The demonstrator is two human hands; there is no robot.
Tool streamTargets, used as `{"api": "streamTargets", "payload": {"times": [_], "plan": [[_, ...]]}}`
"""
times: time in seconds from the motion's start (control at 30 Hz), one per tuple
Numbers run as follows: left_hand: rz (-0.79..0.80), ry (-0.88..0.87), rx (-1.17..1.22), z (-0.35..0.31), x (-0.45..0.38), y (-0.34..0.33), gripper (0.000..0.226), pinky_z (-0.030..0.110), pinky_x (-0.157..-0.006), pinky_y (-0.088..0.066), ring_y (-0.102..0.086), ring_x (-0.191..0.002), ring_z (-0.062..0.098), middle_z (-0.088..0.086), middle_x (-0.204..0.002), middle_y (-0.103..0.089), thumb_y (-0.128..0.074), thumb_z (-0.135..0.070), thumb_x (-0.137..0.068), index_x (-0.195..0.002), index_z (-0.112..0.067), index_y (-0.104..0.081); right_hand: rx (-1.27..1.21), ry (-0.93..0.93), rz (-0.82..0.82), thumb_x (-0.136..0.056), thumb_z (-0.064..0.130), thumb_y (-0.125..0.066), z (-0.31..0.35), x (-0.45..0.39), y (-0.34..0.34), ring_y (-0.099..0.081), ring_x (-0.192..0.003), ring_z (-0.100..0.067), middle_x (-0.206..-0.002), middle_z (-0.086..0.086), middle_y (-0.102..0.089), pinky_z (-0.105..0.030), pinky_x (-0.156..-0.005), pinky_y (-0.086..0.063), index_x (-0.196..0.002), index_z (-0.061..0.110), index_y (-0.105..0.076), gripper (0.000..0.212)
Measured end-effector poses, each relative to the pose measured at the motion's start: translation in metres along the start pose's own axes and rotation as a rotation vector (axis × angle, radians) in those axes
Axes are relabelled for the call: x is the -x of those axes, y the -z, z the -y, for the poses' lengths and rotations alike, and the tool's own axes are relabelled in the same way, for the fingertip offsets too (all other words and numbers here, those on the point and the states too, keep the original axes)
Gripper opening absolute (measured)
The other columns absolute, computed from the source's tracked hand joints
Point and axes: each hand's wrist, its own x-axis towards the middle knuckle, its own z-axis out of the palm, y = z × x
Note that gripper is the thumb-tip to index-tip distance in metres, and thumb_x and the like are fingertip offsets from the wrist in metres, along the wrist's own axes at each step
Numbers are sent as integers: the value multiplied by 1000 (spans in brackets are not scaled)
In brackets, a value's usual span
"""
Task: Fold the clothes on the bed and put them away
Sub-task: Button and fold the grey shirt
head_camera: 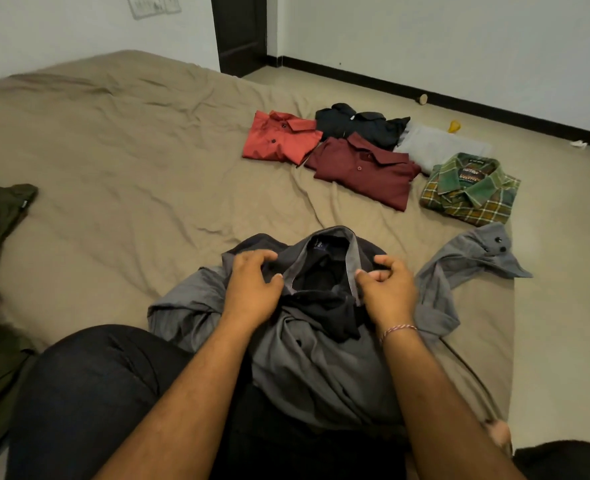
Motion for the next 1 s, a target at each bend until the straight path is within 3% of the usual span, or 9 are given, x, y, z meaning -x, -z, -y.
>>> {"api": "streamTargets", "payload": {"times": [0.13, 0.27, 0.4, 0.53, 0.63, 0.73, 0.83, 0.9, 1.0], "plan": [[145, 72, -123, -2, -13, -7, 39, 40, -100, -51, -61, -123, 22, -1, -133, -66, -67, -34, -96, -133, -26, -57, 166, 12, 26, -83, 39, -80, 2, -12, -1, -66, -95, -17, -102, 6, -65, -38, -90, -56, -120, 24, -63, 44], [154, -28, -505, -19, -31, -11, 48, 41, -75, -52, -65, -104, 30, 1, -111, -68, -63, -54, -92, -128, -26, -50, 138, 44, 101, -84, 23, -80, 9, -20, 5, -68, -76, -14, -78, 6, -69, -38, -77, -61, -89, 23, -69, 11], [78, -125, -703, -24, -35, -18, 27, 49, -85, -51, -56, -115, 30, 5, -122, -61, -57, -40, -98, -118, -24, -66, 169, 197, 29, -83, 22, -81, 22, -4, 19, -60, -63, -11, -70, 6, -63, -29, -62, -49, -78, 25, -66, 16], [-285, -241, -512, -31, -39, 8, 21, 45, -79, -50, -54, -105, 30, 3, -108, -60, -56, -30, -98, -109, -26, -74, 225, 363, -166, -83, 26, -80, 43, 5, 44, -60, -66, -11, -69, 6, -60, -33, -60, -49, -78, 26, -59, 21], [-383, -200, -194, -44, -44, 43, 34, 48, -87, -55, -64, -104, 33, 0, -100, -75, -49, -23, -87, -106, -31, -76, 276, 426, -187, -81, 23, -77, 63, 6, 59, -57, -72, -15, -79, 7, -59, -36, -63, -47, -78, 26, -55, 23], [-381, -122, 183, -51, -44, 65, 46, 38, -89, -56, -72, -94, 16, -11, -92, -78, -42, -13, -72, -94, -32, -77, 197, 551, -191, -80, 13, -72, 84, 21, 60, -60, -88, -17, -90, 3, -58, -41, -74, -50, -77, 25, -48, 28], [-355, 14, 705, -66, -37, 69, 39, 27, -58, -44, -56, -57, 12, -5, -65, -66, -44, 8, -81, -76, -21, -68, 173, 570, -43, -80, 12, -67, 95, 30, 51, -64, -97, -21, -97, 3, -63, -45, -79, -54, -81, 26, -45, 26], [-264, 52, 781, -70, -29, 68, 38, 26, -51, -35, -45, -51, 13, 0, -58, -56, -44, 10, -89, -76, -20, -64, 372, 593, 88, -79, 18, -69, 93, 32, 44, -59, -112, -26, -119, 0, -57, -45, -90, -52, -99, 27, -49, 29], [-132, -136, 655, -68, -18, 65, 37, 26, -52, -34, -43, -58, 12, -2, -64, -54, -43, 9, -88, -78, -21, -63, 550, 822, 169, -82, 33, -77, 99, 42, 39, -33, -147, -21, -159, 4, -30, -41, -110, -35, -142, 30, -42, 69]]}}
